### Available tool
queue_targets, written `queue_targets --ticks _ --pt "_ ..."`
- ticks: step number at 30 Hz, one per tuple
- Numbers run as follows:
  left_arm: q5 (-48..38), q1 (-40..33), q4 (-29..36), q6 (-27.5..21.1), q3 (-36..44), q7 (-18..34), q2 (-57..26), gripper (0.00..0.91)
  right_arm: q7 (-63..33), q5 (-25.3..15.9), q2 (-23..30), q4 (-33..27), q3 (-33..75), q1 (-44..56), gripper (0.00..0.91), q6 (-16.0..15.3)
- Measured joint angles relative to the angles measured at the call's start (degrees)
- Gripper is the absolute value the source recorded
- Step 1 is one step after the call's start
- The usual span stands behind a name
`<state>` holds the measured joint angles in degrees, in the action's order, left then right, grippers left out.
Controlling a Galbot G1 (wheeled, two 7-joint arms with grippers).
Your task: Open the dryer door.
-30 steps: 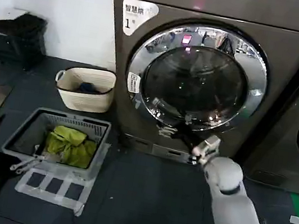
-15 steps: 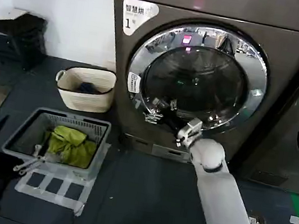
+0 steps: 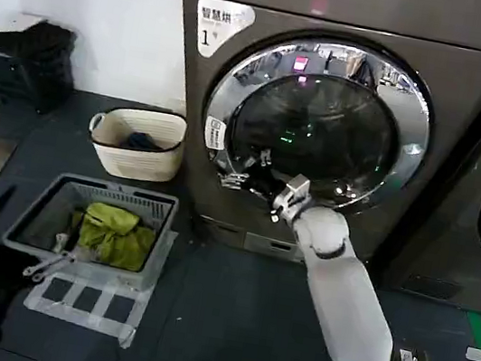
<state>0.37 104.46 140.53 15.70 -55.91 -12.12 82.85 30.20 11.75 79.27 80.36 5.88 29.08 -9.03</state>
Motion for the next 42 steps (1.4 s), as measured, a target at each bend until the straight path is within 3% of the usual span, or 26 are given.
queue_targets --ticks 11,23,42 --pt "0.0 0.4 0.6 0.0 -0.9 0.2 0.2 0.907 -0.3 0.1 1.5 -4.9 -0.7 -3.0 0.907 0.5" --pt "0.0 0.5 0.6 0.3 -1.0 0.3 0.6 0.907 6.2 3.0 1.7 -6.0 -0.5 -3.5 0.907 0.3" --pt "0.0 -0.3 -0.1 -0.8 -1.0 0.6 0.1 0.907 25.5 5.4 -2.1 -3.2 2.9 -1.1 0.907 1.9"
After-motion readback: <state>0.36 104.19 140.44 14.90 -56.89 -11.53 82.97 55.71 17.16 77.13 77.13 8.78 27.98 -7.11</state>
